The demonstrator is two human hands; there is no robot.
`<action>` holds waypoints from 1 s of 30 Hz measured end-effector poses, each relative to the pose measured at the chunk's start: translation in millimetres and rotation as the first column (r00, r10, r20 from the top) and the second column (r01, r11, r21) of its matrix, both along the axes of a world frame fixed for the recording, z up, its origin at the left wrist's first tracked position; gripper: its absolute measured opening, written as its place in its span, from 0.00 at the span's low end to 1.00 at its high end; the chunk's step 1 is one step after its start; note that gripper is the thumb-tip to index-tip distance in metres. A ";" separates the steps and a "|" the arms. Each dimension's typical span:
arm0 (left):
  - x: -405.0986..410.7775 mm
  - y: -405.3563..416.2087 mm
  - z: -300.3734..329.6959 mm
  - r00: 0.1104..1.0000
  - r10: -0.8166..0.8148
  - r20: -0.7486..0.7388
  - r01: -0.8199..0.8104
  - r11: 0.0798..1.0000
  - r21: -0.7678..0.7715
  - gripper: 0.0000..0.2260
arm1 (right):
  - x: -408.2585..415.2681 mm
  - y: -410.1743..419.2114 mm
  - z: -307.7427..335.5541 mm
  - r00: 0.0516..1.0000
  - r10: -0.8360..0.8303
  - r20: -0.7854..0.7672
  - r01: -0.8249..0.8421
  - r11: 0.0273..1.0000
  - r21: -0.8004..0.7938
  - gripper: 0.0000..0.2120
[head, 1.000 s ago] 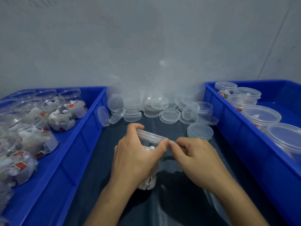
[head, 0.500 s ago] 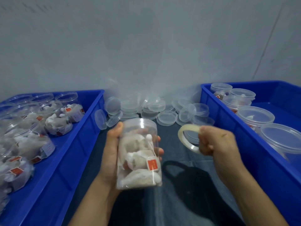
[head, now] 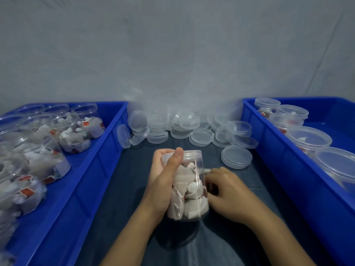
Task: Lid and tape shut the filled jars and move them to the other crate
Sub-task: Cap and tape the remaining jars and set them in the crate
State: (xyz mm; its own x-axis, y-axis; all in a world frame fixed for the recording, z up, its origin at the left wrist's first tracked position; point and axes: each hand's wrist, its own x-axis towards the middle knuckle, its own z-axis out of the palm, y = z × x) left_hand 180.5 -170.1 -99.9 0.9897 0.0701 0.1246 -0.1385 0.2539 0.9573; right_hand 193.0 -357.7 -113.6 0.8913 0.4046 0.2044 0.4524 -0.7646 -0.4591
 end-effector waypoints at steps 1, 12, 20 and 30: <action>0.3 0.0 -1.3 1.000 0.006 0.008 -0.006 1.000 0.012 0.29 | -1.0 0.7 3.1 0.999 -0.035 0.025 0.034 0.998 0.056 0.14; -2.5 -9.9 -11.6 0.992 -0.057 0.115 0.037 0.985 0.166 0.20 | -18.9 38.7 9.9 0.984 0.062 -0.166 0.098 0.587 0.804 0.34; -0.6 -14.3 -16.7 0.988 -0.092 0.126 0.071 0.984 0.162 0.28 | -14.0 39.9 -3.4 0.992 -0.021 -0.121 0.111 0.576 0.810 0.23; 1.8 -10.7 -19.3 0.986 -0.132 0.097 0.120 0.985 0.120 0.21 | -9.6 37.4 -5.0 0.994 -0.042 -0.099 0.106 0.541 0.835 0.22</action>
